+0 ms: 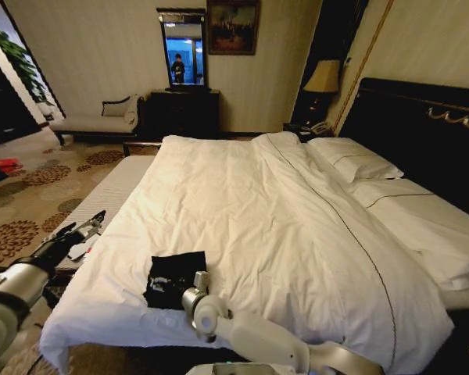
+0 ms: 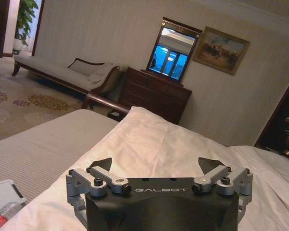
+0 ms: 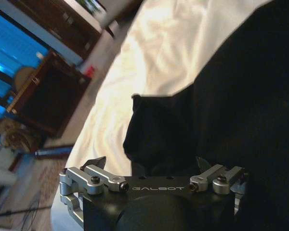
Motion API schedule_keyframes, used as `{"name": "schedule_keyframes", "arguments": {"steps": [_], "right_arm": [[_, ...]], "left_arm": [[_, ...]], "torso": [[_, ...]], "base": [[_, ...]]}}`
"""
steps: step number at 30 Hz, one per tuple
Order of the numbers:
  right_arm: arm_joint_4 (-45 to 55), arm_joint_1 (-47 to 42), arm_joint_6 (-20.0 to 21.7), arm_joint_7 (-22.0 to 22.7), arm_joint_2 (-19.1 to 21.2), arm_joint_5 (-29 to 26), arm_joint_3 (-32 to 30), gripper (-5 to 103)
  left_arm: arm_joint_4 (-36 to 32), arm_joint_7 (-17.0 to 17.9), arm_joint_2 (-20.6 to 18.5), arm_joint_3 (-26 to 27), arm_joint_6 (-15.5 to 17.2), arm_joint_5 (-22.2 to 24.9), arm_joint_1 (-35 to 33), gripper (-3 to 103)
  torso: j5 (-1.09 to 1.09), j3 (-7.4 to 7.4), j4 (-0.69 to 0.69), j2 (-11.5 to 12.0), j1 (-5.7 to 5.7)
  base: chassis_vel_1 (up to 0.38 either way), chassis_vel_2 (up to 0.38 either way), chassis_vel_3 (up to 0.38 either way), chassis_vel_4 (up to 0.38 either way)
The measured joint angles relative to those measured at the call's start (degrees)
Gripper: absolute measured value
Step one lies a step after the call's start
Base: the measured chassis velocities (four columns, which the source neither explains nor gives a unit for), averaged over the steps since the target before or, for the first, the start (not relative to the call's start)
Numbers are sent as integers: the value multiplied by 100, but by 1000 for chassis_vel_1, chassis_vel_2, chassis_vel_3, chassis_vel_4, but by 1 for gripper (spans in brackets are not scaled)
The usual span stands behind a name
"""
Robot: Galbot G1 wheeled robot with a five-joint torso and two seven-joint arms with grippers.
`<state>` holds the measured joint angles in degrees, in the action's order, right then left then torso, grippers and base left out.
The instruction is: Fold the clothes on the bed.
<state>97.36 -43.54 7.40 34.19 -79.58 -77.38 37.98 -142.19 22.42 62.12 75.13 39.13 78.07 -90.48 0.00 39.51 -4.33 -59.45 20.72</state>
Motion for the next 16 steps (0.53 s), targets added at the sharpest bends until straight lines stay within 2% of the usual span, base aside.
{"name": "schedule_keyframes", "arguments": {"steps": [3, 6, 8, 9, 12, 14, 15, 16], "right_arm": [[357, -6, 171, 620, -85, -210, 5, 100], [469, -6, 137, 670, -100, -80, 6, 100], [520, 34, -158, 399, -106, 302, -45, 100], [520, 34, -158, 399, -106, 302, -45, 100], [409, 136, -868, -402, -32, 794, -364, 100], [312, 197, -1300, -780, 84, 1056, -666, 100], [312, 197, -1300, -780, 84, 1056, -666, 100], [283, 204, -1497, -984, 197, 1109, -888, 100]], "left_arm": [[56, 18, -23, 16, 24, 18, 14, 100], [104, 22, -33, -12, 28, 16, 40, 100], [179, 25, -43, -107, 30, -14, 98, 100], [179, 25, -43, -107, 30, -14, 98, 100], [255, 25, -44, -252, 31, -55, 168, 100], [312, 20, -64, -326, 28, -56, 214, 100], [312, 20, -64, -326, 28, -56, 214, 100], [355, 18, -79, -373, 9, -56, 241, 100]], "torso": [[0, 0, 0, 0, 0], [0, 0, 1, 0, 0], [0, 0, 1, 0, 0], [0, 0, 1, 0, 0], [0, 0, 1, 0, 0], [1, 1, 1, 1, 0], [1, 1, 1, 1, 0], [1, 1, 1, 1, 1]], "base": [[0, 0, 0, 0], [0, 0, 0, 0], [0, 0, 0, 0], [0, 0, 0, 0], [0, 0, 0, 0], [0, 0, 0, 0], [0, 0, 0, 0], [0, 0, 0, 0]]}}
